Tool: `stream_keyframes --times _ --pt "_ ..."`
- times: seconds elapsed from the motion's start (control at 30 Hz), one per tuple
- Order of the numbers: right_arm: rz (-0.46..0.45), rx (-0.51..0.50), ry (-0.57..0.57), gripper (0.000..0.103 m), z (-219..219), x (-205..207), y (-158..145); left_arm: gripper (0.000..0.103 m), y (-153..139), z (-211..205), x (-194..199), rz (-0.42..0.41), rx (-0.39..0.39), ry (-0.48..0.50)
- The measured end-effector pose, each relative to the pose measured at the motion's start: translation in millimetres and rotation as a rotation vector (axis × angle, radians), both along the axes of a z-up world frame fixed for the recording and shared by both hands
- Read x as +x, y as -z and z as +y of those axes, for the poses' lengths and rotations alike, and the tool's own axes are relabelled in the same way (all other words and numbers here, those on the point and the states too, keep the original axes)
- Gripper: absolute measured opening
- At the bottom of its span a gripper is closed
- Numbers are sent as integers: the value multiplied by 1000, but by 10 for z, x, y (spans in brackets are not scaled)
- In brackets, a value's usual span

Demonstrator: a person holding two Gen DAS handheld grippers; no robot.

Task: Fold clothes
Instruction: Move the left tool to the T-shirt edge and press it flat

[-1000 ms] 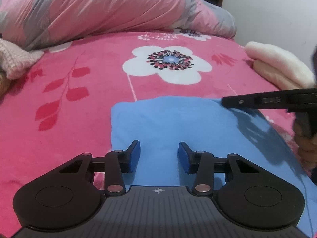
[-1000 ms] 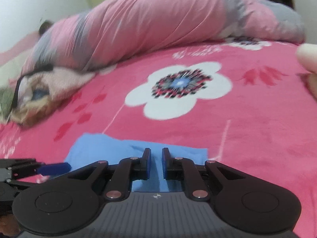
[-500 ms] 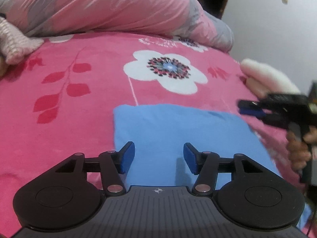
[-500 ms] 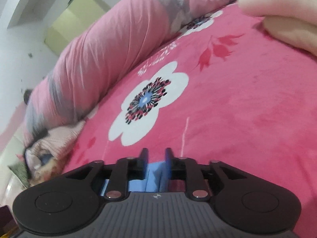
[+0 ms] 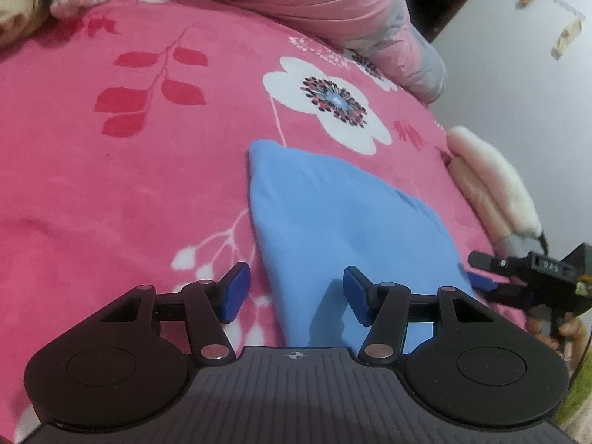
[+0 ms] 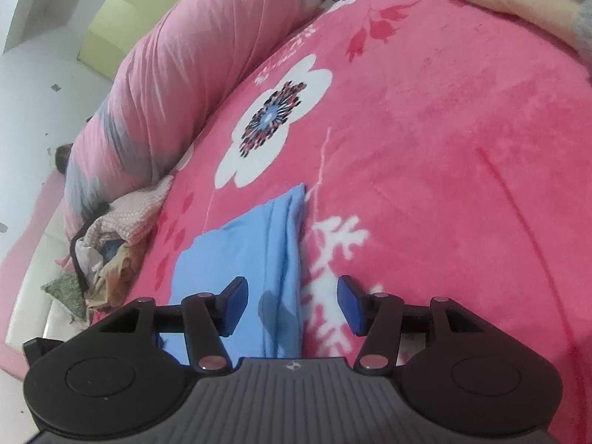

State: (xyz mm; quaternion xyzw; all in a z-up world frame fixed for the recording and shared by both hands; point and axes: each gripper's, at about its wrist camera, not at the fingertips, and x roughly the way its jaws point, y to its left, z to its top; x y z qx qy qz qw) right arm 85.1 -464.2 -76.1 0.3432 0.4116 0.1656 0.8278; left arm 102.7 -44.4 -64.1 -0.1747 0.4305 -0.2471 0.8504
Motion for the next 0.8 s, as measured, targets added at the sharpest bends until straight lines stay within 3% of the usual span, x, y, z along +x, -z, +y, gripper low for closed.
stream_keyframes --times 0.3,0.53,0.8 --pt "14 127 -89 57 -24 395 141 56 99 -38 376 23 -100 5" --pt "17 177 -163 49 83 715 227 56 181 -121 621 21 -156 31" --pt "5 207 -182 41 118 766 288 53 206 -168 593 -11 -181 85"
